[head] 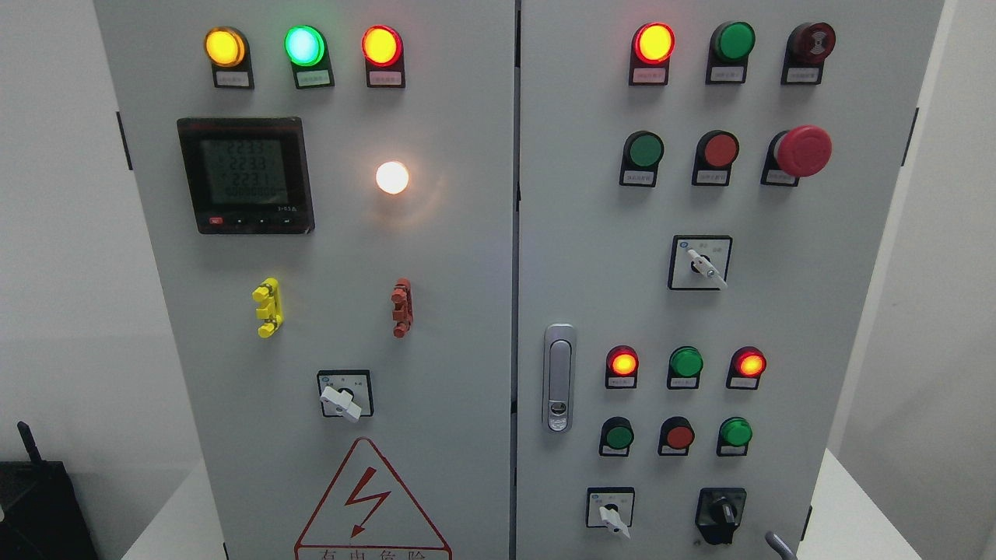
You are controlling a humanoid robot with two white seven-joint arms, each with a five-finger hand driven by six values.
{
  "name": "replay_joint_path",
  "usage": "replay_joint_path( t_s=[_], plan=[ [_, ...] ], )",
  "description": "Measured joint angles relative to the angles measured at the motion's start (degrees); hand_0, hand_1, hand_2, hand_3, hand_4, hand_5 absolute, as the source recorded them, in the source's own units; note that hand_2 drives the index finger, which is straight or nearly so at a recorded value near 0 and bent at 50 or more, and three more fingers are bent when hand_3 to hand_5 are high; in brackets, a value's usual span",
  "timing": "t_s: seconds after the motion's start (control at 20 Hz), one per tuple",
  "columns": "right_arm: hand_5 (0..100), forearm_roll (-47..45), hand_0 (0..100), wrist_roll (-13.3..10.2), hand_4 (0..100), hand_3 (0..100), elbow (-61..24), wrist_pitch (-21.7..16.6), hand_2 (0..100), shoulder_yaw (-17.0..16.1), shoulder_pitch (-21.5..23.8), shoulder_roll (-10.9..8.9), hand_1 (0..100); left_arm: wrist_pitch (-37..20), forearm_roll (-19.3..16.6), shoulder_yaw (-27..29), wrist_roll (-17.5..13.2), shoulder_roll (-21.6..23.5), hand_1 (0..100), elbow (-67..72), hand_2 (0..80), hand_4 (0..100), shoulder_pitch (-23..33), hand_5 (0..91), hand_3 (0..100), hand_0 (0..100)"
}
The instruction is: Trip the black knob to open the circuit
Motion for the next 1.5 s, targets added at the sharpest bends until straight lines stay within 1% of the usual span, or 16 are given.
replay_joint_path(
  t_s=[0.35, 0.9, 1.5],
  plan=[
    [68, 0.00, 0, 0.00, 84, 96, 0.67, 0.00, 0, 0.06, -0.37, -0.03, 10, 0.00, 0.00, 0.00, 0.00, 0.00, 39, 0.00, 0.0, 0, 0.00, 0.0, 0, 12],
    [68, 0.07, 0, 0.04, 84, 95, 1.14, 0.01, 0, 1.98, -0.61, 0.08, 10, 0.00, 0.00, 0.01, 0.00, 0.00, 39, 0.00, 0.0, 0, 0.00, 0.0, 0, 12],
    [67, 0.20, 0, 0.03, 84, 95, 1.21, 0.02, 0, 2.92, -0.97, 0.27, 10, 0.00, 0.00, 0.00, 0.00, 0.00, 39, 0.00, 0.0, 0, 0.00, 0.0, 0, 12]
  ],
)
